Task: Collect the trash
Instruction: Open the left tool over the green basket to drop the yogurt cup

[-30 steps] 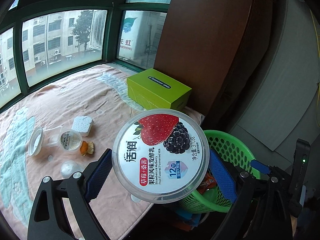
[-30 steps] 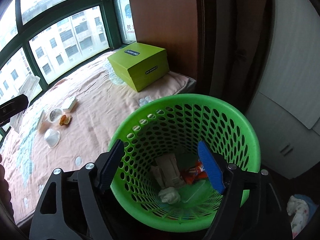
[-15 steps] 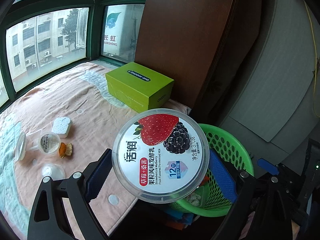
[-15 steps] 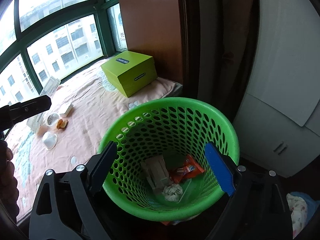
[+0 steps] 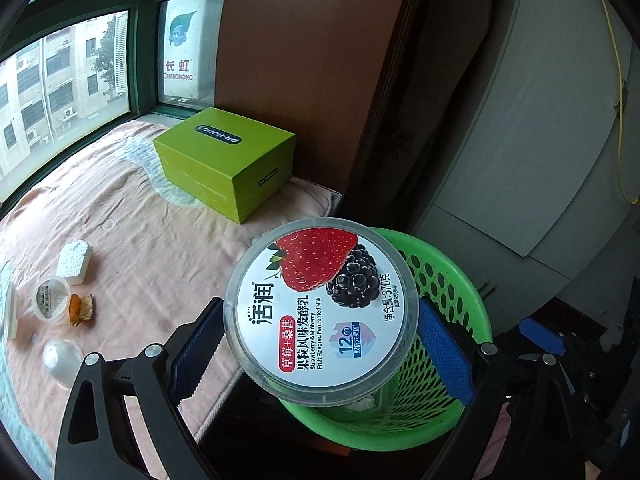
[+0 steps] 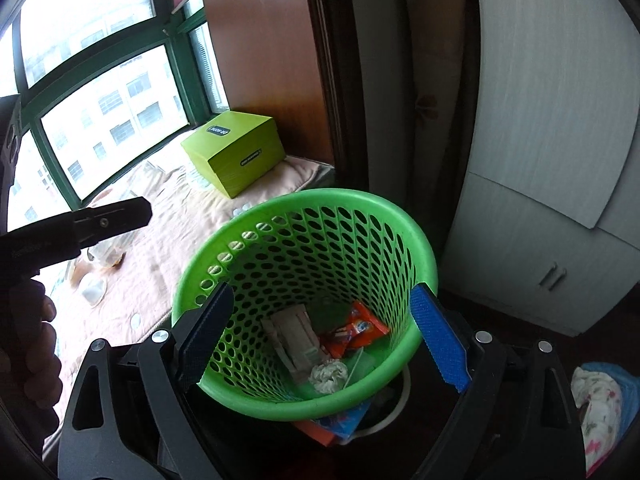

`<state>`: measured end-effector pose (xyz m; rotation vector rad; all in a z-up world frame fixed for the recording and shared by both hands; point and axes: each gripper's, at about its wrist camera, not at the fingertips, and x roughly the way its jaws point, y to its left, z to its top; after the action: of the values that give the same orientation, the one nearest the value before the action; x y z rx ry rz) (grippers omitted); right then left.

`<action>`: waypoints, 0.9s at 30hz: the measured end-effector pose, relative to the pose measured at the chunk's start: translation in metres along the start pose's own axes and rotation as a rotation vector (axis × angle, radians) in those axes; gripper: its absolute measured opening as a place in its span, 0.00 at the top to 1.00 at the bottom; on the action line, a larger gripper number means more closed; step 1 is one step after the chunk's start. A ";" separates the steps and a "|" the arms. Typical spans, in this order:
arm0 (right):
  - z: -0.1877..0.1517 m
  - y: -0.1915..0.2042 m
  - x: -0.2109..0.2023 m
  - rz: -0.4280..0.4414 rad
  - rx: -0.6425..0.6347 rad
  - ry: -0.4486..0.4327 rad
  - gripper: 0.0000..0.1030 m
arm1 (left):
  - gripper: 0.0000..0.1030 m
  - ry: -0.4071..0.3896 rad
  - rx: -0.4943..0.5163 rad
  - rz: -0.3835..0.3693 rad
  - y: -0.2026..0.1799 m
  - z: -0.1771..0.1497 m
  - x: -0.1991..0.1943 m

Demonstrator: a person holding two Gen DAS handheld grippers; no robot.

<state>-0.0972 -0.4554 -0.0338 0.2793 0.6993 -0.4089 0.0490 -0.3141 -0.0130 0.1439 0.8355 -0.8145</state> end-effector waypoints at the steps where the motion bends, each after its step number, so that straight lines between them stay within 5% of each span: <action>1: -0.001 -0.001 0.000 -0.001 0.003 0.000 0.14 | 0.12 0.005 0.005 -0.005 -0.003 0.000 0.002; 14: -0.003 -0.001 -0.003 0.007 0.002 -0.001 0.14 | 0.08 0.016 0.012 -0.040 -0.007 -0.003 0.006; 27: 0.008 0.048 0.006 0.095 -0.091 0.002 0.12 | 0.08 -0.036 -0.093 0.116 0.067 -0.015 -0.036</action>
<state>-0.0667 -0.4175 -0.0261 0.2261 0.7019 -0.2852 0.0720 -0.2402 -0.0102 0.0947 0.8220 -0.6660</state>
